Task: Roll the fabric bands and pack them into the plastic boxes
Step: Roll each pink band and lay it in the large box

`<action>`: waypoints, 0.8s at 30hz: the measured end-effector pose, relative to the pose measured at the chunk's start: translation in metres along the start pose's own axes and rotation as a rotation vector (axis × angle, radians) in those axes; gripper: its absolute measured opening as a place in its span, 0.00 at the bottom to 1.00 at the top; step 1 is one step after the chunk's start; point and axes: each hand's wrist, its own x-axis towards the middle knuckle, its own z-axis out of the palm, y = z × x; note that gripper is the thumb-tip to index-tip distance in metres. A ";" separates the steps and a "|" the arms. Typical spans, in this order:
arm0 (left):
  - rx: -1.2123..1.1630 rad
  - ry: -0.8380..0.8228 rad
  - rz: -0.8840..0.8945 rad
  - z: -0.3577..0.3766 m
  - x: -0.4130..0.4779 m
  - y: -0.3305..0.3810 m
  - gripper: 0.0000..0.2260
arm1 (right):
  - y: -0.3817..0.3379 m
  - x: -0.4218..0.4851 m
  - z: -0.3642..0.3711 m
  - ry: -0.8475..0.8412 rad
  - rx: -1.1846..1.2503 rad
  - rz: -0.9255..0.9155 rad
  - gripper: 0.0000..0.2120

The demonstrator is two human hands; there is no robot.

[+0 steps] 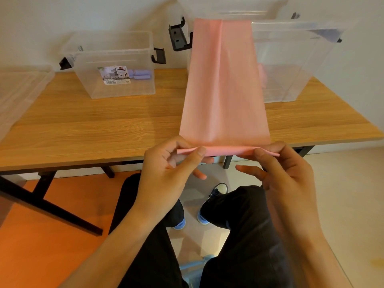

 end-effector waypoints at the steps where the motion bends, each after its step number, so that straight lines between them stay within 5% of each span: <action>1: -0.005 0.025 0.004 0.001 -0.001 -0.001 0.07 | 0.000 0.000 0.001 0.008 0.018 -0.004 0.08; 11: -0.076 0.140 0.023 0.006 -0.012 0.000 0.12 | 0.003 -0.009 0.006 0.085 0.123 0.060 0.07; 14: -0.063 0.098 0.017 0.003 -0.012 -0.002 0.13 | 0.000 -0.008 0.008 0.068 0.115 0.059 0.01; 18: 0.027 -0.025 0.052 -0.003 -0.011 -0.004 0.05 | -0.001 -0.005 0.006 0.050 0.073 0.032 0.11; 24: 0.044 -0.065 0.055 -0.010 -0.008 -0.002 0.04 | 0.002 -0.006 0.003 0.029 0.003 -0.025 0.05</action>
